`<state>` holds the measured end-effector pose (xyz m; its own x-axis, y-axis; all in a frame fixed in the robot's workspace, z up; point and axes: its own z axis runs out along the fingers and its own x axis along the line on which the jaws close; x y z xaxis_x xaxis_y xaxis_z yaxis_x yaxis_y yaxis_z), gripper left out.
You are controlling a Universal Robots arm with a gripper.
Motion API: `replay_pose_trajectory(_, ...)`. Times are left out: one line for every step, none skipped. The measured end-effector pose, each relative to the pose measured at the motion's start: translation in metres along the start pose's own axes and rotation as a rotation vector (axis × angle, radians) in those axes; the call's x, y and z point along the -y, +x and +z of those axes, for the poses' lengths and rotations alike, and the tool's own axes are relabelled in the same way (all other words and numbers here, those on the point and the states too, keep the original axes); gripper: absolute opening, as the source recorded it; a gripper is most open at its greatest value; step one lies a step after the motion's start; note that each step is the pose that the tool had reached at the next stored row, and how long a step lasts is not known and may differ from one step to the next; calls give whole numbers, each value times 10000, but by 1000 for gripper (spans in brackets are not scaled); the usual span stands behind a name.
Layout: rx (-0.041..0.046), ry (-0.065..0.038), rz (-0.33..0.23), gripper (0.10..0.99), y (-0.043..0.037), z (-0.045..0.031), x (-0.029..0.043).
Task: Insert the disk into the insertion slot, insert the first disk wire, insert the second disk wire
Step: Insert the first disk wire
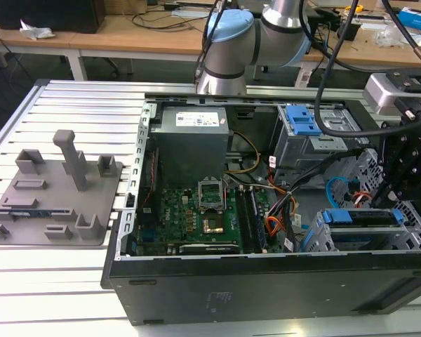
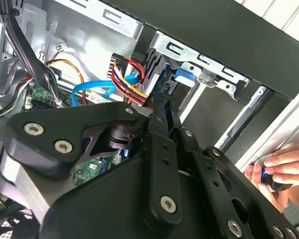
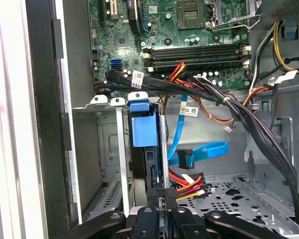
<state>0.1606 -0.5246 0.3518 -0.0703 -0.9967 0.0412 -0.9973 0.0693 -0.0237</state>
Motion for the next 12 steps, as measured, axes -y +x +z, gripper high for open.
replay_pose_trajectory(-1, 0, -10, 165, 8, 1, 1)
replay_pose_trajectory(1, 1, -11, 165, 9, 3, 0)
replay_pose_trajectory(0, 0, -11, 165, 10, 4, 1)
replay_pose_trajectory(0, 0, -12, 165, 11, 4, 1)
replay_pose_trajectory(0, 0, -12, 165, 11, 4, 1)
replay_pose_trajectory(0, 1, -11, 165, 12, 4, 1)
replay_pose_trajectory(0, 1, -10, 165, 12, 4, 2)
replay_pose_trajectory(0, 0, -11, 165, 12, 5, 5)
replay_pose_trajectory(0, 1, -11, 165, 13, 5, 6)
replay_pose_trajectory(-1, 0, -11, 165, 14, 5, 6)
replay_pose_trajectory(0, 0, -11, 165, 18, 7, 6)
replay_pose_trajectory(1, 0, -12, 165, 19, 9, 6)
